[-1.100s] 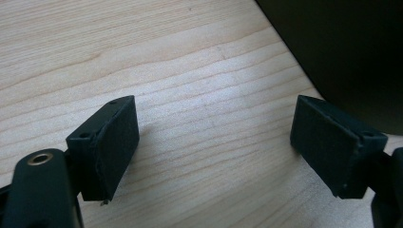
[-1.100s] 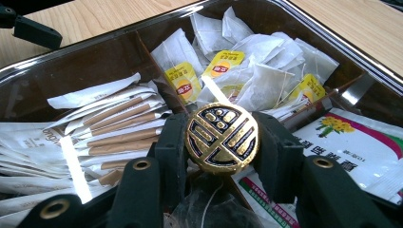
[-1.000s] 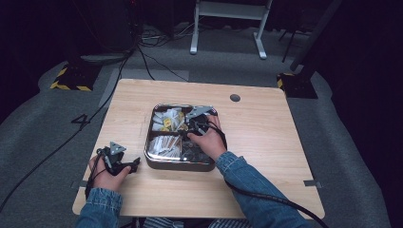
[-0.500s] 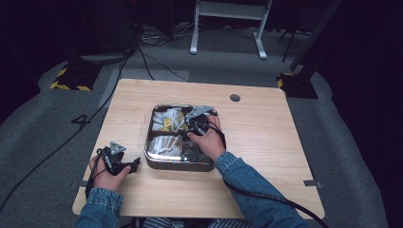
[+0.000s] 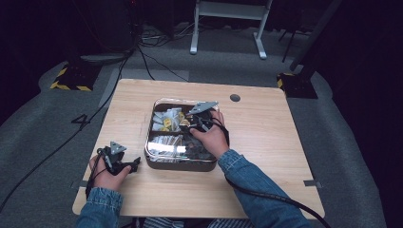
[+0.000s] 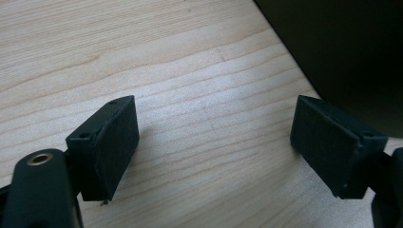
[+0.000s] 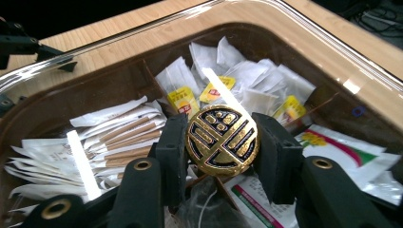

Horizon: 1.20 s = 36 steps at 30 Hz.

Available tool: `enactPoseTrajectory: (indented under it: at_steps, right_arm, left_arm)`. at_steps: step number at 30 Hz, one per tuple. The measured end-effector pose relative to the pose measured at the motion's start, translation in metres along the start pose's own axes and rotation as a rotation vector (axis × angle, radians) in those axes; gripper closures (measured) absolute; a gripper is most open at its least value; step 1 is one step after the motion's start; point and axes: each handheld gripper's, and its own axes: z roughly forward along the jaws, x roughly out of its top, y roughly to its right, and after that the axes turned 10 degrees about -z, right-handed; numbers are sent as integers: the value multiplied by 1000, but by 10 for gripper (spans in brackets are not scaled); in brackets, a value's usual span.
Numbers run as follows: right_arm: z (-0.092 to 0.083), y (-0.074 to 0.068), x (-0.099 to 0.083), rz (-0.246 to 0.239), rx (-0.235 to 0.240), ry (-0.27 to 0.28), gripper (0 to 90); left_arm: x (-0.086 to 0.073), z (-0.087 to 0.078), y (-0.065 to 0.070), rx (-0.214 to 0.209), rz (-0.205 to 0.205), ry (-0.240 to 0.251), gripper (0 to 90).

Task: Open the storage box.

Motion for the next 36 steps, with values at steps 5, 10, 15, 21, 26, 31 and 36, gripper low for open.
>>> enactPoseTrajectory:
  at_steps: [5,10,15,21,26,31,36]
  right_arm:
    - [-20,5,3,-11,-13,19,589]
    - [-46,14,3,-22,-35,32,589]
    - [-66,22,-1,-10,-50,43,589]
    - [-82,28,-6,-8,-66,36,589]
    - [-99,36,-14,-1,-81,33,589]
    - [-114,45,-23,4,-99,25,589]
    - [-129,55,-33,27,-121,25,589]
  left_arm:
    - [0,0,0,1,0,0,170]
    - [0,0,0,1,-1,4,170]
    - [0,0,0,1,-1,4,170]
    - [0,0,1,5,-4,5,172]
    - [0,0,1,4,-2,7,178]
    - [0,0,1,2,2,7,185]
    - [-1,0,1,5,1,10,192]
